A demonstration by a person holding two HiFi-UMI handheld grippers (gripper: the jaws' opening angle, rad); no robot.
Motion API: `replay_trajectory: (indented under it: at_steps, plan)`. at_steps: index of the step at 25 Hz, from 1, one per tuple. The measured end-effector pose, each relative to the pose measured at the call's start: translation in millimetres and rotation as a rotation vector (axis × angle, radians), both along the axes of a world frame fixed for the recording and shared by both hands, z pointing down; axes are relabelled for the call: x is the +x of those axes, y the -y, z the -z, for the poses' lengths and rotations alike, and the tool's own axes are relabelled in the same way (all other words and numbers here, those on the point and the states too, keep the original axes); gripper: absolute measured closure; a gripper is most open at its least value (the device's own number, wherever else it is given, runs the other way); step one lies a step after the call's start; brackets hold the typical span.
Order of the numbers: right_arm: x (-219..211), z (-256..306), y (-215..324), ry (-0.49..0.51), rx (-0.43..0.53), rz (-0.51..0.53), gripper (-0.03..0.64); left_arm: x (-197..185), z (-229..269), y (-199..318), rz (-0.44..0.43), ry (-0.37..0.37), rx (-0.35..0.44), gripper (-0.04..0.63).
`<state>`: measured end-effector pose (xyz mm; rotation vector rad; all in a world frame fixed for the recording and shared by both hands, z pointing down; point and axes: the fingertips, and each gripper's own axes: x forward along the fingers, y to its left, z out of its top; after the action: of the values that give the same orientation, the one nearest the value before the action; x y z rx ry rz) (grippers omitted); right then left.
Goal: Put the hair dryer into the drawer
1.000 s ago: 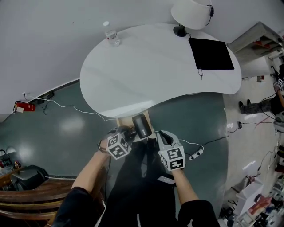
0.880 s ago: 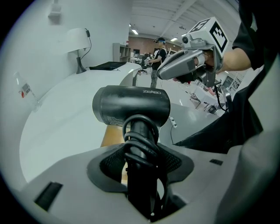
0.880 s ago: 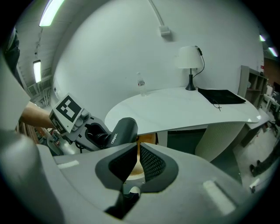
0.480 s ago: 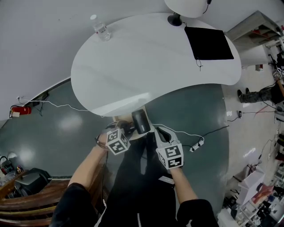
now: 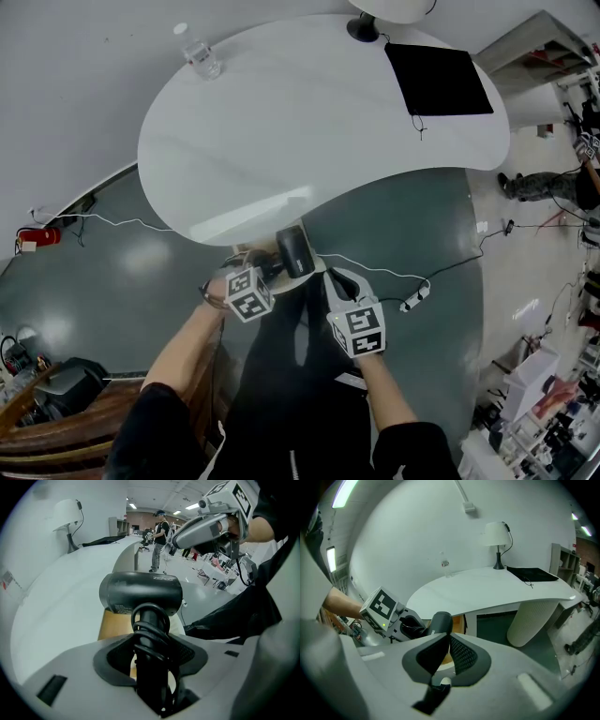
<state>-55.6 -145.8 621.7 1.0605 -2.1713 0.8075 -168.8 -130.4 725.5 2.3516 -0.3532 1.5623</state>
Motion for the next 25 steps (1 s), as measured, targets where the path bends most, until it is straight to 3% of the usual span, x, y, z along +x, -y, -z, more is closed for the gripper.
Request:
replay_trajectory:
  at_steps: [25]
  plan:
    - [-6,-19,-1,-0.005,-0.035,0.012,0.607,-12,-52,7,-0.027,0.076,-0.019,0.379]
